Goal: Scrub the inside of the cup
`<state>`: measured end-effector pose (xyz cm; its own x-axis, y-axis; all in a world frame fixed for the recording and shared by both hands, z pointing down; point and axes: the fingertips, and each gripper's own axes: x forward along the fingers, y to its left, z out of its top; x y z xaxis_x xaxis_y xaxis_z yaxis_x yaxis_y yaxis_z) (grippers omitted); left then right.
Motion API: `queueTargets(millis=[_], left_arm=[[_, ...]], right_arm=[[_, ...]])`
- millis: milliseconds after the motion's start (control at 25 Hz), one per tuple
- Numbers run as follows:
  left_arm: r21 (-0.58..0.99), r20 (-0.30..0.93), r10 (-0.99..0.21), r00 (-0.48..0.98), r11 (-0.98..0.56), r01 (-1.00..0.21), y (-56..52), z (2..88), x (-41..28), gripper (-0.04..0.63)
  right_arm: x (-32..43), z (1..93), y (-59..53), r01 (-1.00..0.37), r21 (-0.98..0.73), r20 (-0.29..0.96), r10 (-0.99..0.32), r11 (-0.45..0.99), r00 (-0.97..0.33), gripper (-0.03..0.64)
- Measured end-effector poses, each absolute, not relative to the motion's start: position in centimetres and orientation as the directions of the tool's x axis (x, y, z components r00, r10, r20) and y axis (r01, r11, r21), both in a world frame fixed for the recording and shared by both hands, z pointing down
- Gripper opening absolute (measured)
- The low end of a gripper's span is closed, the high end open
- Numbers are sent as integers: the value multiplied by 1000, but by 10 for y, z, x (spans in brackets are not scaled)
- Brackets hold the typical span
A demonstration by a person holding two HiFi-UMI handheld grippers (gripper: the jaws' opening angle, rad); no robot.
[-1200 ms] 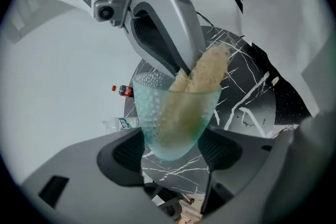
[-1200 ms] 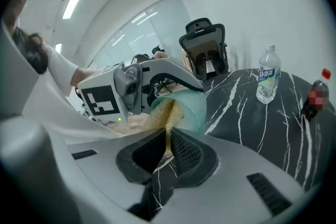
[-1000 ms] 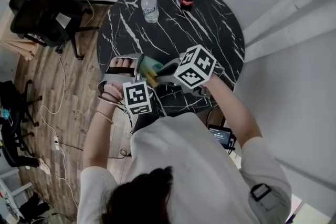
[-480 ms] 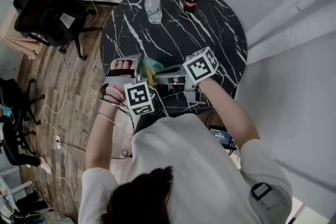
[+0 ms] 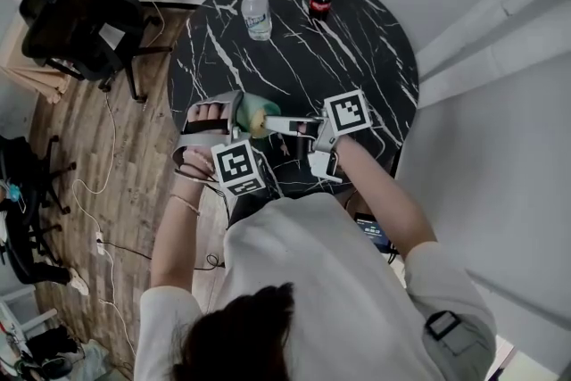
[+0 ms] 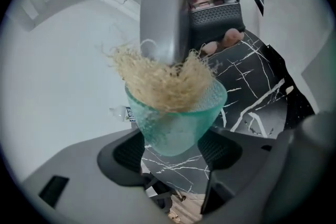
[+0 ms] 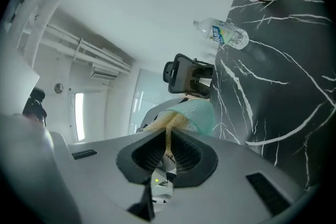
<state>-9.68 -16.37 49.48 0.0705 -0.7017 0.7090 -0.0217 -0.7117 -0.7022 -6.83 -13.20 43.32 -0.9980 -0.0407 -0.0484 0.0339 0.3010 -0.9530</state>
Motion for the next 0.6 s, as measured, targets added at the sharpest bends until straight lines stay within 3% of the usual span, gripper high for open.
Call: queueTargets(millis=[240,600], left_arm=[[-704,699,-707,105,-707,-72,-166,494,-95,319],[-727,660,-741,123,-671,-144,-172,484,-99,318]], right_arm=[[-59,444,-148,4,-983,-40,-197,181,-980,51],[-58,444,-160,69,-998,-64,-361,1,-930,51]])
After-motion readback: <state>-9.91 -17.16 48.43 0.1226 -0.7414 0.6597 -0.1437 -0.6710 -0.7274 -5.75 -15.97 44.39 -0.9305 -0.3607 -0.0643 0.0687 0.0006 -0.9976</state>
